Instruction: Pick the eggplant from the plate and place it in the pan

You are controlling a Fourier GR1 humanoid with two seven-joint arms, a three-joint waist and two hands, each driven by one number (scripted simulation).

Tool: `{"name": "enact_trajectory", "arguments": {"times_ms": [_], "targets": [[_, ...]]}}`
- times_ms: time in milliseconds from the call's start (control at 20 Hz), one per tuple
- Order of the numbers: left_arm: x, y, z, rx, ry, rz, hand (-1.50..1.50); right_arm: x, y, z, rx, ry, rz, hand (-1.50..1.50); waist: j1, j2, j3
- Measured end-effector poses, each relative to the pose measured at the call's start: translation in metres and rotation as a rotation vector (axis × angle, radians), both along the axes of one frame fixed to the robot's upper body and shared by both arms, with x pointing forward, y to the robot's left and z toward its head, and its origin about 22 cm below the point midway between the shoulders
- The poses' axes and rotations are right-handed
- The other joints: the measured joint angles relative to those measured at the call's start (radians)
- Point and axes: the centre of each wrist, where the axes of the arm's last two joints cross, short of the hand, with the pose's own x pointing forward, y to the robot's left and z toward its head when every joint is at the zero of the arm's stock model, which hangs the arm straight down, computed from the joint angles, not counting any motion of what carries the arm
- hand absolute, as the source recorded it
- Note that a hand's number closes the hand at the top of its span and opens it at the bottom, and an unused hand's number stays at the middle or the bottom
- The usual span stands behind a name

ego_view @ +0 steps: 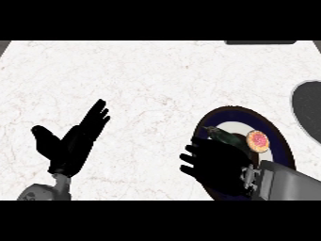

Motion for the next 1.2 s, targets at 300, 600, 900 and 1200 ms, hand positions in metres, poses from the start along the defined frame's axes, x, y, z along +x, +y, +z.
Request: {"name": "enact_trajectory", "arguments": {"times_ms": [300,600,900,1200], "targets": [[0.004,-0.001,-0.004,-0.008,-0.002,-0.007,0.00,-0.008,-0.016,-0.012,-0.003,-0.044,-0.032,-1.50,0.005,0.004,0.001],[0.008,-0.002,0.001,-0.005,0.000,-0.007,0.00,0.002,-0.023,-0.023,-0.026,-0.161,-0.030,-1.50,0.009,0.005,0.001],[0.002,0.004,0.002,0.003,-0.005,-0.009,0.00,0.013,-0.036,-0.039,-0.019,-0.193,-0.039,-1.50,0.012,0.006,0.001],[0.005,0.002,0.001,-0.005,-0.005,-0.003,0.00,0.025,-0.036,-0.052,-0.009,-0.207,-0.041,-1.50,0.012,0.006,0.001]]}}
